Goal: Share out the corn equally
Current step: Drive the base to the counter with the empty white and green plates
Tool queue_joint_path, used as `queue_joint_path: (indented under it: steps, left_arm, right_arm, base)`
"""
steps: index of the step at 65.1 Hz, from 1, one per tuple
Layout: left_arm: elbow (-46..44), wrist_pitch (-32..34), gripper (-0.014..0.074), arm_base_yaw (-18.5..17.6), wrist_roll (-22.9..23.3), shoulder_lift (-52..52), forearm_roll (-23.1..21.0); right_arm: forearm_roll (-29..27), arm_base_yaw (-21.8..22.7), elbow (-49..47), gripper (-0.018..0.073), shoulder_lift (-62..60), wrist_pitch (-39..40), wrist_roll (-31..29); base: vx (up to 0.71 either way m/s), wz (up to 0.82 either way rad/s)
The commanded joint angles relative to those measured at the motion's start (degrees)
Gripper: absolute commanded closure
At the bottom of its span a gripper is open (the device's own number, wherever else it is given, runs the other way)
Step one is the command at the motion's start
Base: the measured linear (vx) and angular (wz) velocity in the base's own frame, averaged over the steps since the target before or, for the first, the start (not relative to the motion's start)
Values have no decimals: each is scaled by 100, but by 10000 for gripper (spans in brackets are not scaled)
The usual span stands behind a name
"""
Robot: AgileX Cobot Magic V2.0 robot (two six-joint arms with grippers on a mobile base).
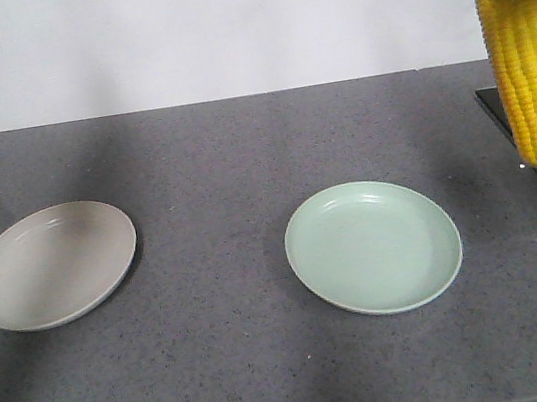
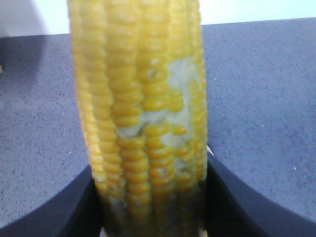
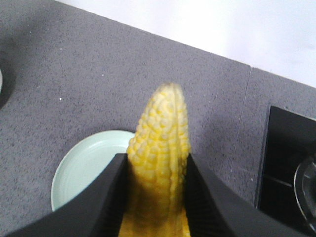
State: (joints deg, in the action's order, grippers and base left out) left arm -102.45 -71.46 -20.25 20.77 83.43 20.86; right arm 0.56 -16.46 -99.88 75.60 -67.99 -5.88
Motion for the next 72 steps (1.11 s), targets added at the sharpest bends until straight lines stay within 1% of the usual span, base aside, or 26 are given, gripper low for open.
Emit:
queue_joint_path:
  steps: [1, 38, 72]
  left_arm:
    - [-174, 301, 534, 2, 21, -198, 141]
    - [-174, 301, 534, 2, 21, -198, 141]
    - [-174, 301, 531, 2, 21, -198, 141]
  right_arm:
    - [62, 22, -126, 458, -174, 382, 26]
    - [62, 22, -126, 458, -174, 382, 26]
    - [62, 22, -126, 458, -174, 382, 26]
  base:
    - [18, 8]
    - [14, 6]
    - [2, 1]
